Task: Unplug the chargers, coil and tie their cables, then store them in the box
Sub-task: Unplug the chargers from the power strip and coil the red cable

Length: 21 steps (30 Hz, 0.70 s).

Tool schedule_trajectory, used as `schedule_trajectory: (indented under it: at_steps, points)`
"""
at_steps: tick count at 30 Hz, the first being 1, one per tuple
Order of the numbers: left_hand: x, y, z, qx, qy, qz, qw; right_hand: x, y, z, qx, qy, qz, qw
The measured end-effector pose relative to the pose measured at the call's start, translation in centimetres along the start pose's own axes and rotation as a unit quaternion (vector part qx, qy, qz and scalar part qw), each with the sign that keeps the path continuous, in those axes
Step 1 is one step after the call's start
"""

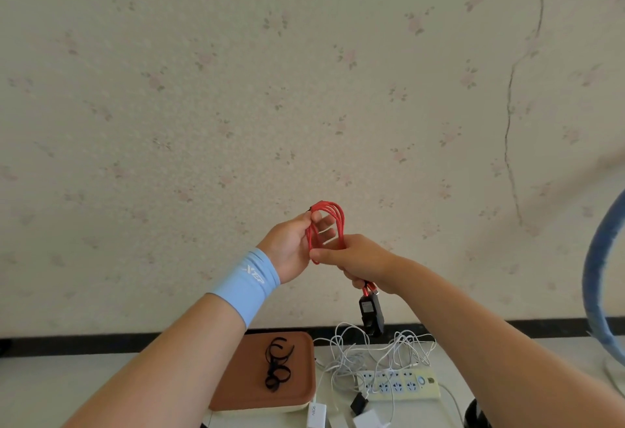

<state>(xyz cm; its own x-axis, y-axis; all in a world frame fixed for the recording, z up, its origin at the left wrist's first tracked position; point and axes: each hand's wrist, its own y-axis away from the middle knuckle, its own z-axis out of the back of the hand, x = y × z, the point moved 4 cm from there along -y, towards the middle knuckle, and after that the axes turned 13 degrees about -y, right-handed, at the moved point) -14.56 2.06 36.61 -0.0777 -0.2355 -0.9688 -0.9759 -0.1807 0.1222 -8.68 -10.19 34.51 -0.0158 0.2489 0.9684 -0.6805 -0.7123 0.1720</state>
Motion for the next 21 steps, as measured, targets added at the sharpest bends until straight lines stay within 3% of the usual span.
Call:
schedule_trajectory:
  at_steps: [6, 9, 13, 17, 21]
  points:
    - [-0.4, -1.0, 3.2, -0.186, -0.063, 0.028, 0.980, 0.2, 0.0, 0.9, 0.013, 0.046, -0.020, 0.999]
    - [-0.4, -0.9, 2.5, -0.149, 0.098, 0.005, 0.984, 0.1, 0.0, -0.2, 0.066, 0.046, -0.030, 0.996]
    - [-1.0, -0.6, 1.0, -0.089, 0.272, -0.038, 0.958, 0.3, 0.5, -1.3, 0.116, 0.022, -0.045, 0.992]
    - [-1.2, -0.8, 1.1, -0.104, 0.333, -0.038, 0.936, 0.5, 0.6, -1.4, 0.142, 0.012, -0.049, 0.989]
    - [-1.2, -1.5, 1.3, -0.104, 0.289, -0.011, 0.951, 0.4, 0.7, -1.0, 0.160, -0.028, -0.053, 0.985]
